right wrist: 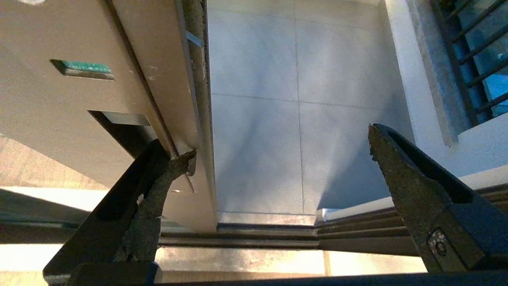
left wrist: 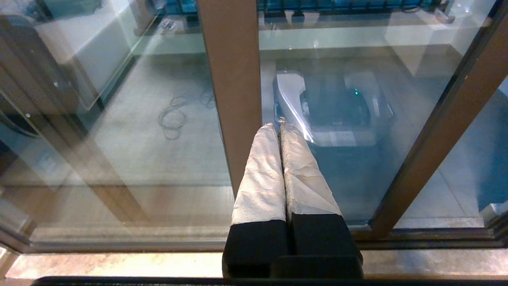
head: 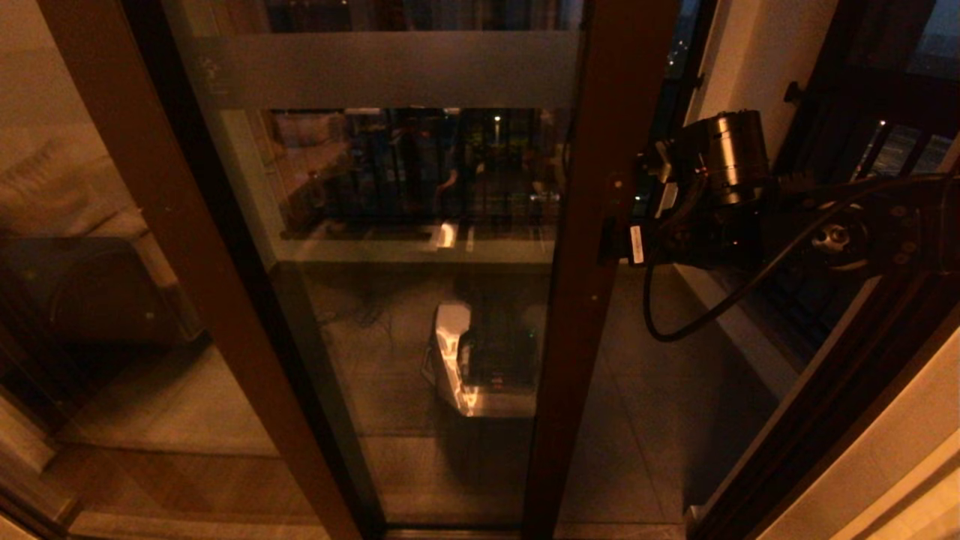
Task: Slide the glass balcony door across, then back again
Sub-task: Close the slid door
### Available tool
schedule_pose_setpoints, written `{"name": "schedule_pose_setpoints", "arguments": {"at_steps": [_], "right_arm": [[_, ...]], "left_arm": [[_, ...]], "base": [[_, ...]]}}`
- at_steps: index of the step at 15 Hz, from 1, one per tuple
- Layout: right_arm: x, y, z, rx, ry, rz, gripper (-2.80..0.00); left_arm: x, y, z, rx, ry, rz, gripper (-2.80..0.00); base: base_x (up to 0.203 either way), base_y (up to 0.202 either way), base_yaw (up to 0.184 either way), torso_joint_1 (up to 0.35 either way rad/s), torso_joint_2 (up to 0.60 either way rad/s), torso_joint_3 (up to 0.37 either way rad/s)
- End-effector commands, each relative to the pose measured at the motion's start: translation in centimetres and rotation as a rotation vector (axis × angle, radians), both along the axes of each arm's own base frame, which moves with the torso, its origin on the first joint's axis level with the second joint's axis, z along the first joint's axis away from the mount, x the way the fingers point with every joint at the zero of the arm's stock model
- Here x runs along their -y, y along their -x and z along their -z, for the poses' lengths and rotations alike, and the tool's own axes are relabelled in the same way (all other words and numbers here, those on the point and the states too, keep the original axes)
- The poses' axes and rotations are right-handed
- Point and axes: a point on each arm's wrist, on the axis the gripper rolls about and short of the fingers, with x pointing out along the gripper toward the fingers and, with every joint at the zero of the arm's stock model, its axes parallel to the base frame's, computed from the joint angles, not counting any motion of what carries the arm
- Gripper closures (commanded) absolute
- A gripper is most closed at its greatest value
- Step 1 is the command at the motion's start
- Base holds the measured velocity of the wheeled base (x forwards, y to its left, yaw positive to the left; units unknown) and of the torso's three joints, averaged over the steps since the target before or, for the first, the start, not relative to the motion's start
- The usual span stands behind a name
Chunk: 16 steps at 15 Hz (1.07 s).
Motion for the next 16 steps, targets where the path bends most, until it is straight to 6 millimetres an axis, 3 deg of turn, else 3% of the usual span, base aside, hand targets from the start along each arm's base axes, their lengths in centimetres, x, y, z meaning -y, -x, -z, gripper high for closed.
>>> {"name": "schedule_pose_setpoints", "arguments": {"at_steps": [1,8,16], "right_arm": [[0.2,0.2,0.1,0.009,-0.003,0.006,-2.80],[1.0,1.4,-0.3,0.011,-0.006,0.014,-2.80],[1.2,1.9,0.7,0.007,-0.004,0.015,-2.80]], "left_arm": [[0.0,0.0,0.0,-0.001,-0.001,0.000,0.00],[0.0,0.0,0.0,-0.002,-0.001,0.000,0.00],[0.0,0.0,0.0,-0.001,-0.001,0.000,0.00]], "base": [[0.000,0.000,0.000,0.000,0.00,0.000],[0.000,0.000,0.000,0.000,0.00,0.000],[0.000,0.000,0.000,0.000,0.00,0.000]]}}
